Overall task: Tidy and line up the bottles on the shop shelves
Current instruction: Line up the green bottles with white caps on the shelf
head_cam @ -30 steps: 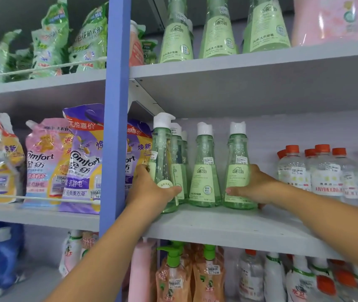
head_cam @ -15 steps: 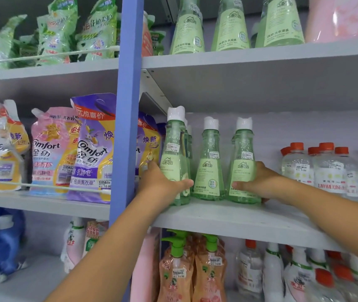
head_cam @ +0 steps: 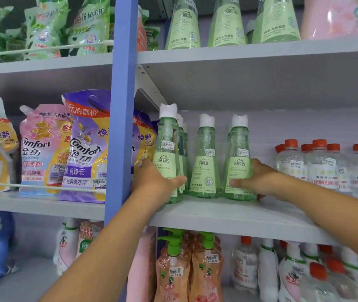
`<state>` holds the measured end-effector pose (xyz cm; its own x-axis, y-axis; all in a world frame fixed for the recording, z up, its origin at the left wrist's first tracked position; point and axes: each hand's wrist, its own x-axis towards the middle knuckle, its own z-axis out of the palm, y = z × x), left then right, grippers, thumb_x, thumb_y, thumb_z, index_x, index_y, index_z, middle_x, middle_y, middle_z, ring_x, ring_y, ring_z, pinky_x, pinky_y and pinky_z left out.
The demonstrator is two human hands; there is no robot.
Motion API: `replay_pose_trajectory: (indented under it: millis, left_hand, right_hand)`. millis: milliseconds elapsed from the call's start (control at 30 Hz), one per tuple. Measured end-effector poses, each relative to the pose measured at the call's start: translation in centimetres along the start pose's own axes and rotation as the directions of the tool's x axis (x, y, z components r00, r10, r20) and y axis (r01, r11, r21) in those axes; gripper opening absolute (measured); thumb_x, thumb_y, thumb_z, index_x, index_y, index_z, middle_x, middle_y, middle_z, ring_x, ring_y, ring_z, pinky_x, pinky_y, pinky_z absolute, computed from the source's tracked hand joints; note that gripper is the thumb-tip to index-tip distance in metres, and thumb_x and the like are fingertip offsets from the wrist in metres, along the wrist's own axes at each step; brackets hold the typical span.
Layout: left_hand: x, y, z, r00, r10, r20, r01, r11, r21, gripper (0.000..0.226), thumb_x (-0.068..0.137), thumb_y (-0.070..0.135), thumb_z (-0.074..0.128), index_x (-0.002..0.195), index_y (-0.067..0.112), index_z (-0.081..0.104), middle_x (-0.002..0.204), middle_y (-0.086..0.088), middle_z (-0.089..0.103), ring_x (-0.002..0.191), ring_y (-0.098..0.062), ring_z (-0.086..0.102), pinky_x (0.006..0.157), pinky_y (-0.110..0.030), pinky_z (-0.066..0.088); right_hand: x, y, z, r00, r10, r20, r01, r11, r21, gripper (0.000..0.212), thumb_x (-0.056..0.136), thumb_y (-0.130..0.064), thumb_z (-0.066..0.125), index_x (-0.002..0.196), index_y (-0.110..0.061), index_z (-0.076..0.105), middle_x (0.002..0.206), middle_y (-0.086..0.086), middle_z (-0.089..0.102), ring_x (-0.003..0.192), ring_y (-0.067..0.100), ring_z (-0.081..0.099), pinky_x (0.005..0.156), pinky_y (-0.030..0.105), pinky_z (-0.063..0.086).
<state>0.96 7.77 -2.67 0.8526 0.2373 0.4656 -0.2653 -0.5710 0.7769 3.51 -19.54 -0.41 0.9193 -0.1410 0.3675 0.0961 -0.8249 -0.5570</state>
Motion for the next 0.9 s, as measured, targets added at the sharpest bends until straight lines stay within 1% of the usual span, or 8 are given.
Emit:
replay_pose_trajectory:
  millis: [200,267,333,367,433,500,700,900]
  left_hand:
    - [-0.1,0.0,0.1,1.000,-0.011,-0.017,0.010,1.000,-0.026,0.086,0.072,0.055,0.087,0.134,0.015,0.042,0.123,-0.004,0.061,0.108,-0.030,0.061,0.082,-0.041,0.052]
    - [-0.1,0.0,0.1,1.000,-0.013,-0.024,0.012,0.999,-0.043,0.084,0.073,0.054,0.087,0.133,0.015,0.042,0.120,-0.003,0.062,0.100,-0.028,0.060,0.076,-0.039,0.051]
    - [-0.1,0.0,0.1,0.999,-0.016,-0.028,0.014,0.998,-0.055,0.083,0.073,0.054,0.087,0.132,0.015,0.042,0.118,-0.003,0.062,0.098,-0.028,0.060,0.074,-0.038,0.049]
    - [0.0,-0.1,0.2,0.999,-0.016,-0.027,0.015,0.998,-0.063,0.081,0.073,0.054,0.087,0.130,0.015,0.043,0.116,-0.003,0.062,0.097,-0.028,0.061,0.074,-0.038,0.050]
    - [0.0,-0.1,0.2,1.000,-0.017,-0.021,0.015,0.997,-0.079,0.077,0.072,0.052,0.087,0.125,0.016,0.044,0.108,0.000,0.062,0.090,-0.024,0.061,0.070,-0.034,0.049]
    - [-0.1,0.0,0.1,1.000,-0.018,-0.018,0.017,0.996,-0.088,0.075,0.072,0.051,0.088,0.123,0.017,0.044,0.103,0.002,0.061,0.082,-0.019,0.059,0.061,-0.031,0.044]
    - [-0.1,-0.1,0.0,1.000,-0.005,-0.017,0.003,0.994,-0.111,0.076,0.072,0.047,0.089,0.126,0.016,0.045,0.113,-0.002,0.064,0.086,-0.019,0.059,0.056,-0.028,0.042]
    - [0.1,-0.2,0.2,1.000,0.001,0.002,-0.001,0.995,-0.098,0.091,0.069,0.050,0.090,0.139,0.015,0.042,0.124,-0.006,0.061,0.108,-0.031,0.063,0.091,-0.048,0.057]
  right_hand:
    - [-0.5,-0.5,-0.3,1.000,0.030,-0.008,-0.030,1.000,0.009,0.082,0.081,-0.054,0.079,0.143,-0.020,0.039,0.122,-0.003,0.062,0.104,0.020,0.063,0.085,0.038,0.058]
    - [-0.6,-1.5,-1.5,0.952,-0.066,-0.298,0.065,0.998,-0.014,0.081,0.081,-0.063,0.073,0.143,-0.021,0.041,0.125,-0.001,0.064,0.100,0.018,0.065,0.078,0.038,0.056]
    - [-0.4,-3.4,-3.0,0.757,-0.252,-0.603,0.301,0.953,-0.021,0.060,0.087,-0.059,0.069,0.131,-0.022,0.053,0.104,-0.006,0.066,0.084,0.009,0.062,0.068,0.033,0.052]
    - [-0.2,-4.7,-3.5,0.734,-0.270,-0.623,0.371,0.928,0.036,0.048,0.089,-0.054,0.069,0.122,-0.022,0.059,0.095,-0.006,0.066,0.080,0.010,0.064,0.070,0.036,0.055]
    - [0.4,-7.4,-3.2,0.872,-0.196,-0.447,0.303,0.936,0.181,0.046,0.089,-0.054,0.070,0.116,-0.017,0.065,0.098,0.002,0.071,0.086,0.022,0.071,0.080,0.041,0.059]
    - [1.2,-9.6,-1.6,0.973,-0.084,-0.215,0.100,0.993,0.064,0.070,0.087,-0.065,0.065,0.129,-0.009,0.061,0.115,0.011,0.070,0.098,0.029,0.070,0.079,0.036,0.053]
    - [3.2,-11.3,1.6,0.984,-0.073,-0.162,0.068,0.997,-0.042,0.044,0.085,-0.049,0.077,0.090,-0.010,0.059,0.095,0.005,0.066,0.074,0.018,0.062,0.053,0.027,0.042]
    - [3.5,-11.0,1.5,0.986,-0.080,-0.147,0.080,0.997,-0.010,0.039,0.084,-0.042,0.080,0.102,-0.010,0.066,0.097,0.007,0.071,0.085,0.024,0.070,0.076,0.035,0.059]
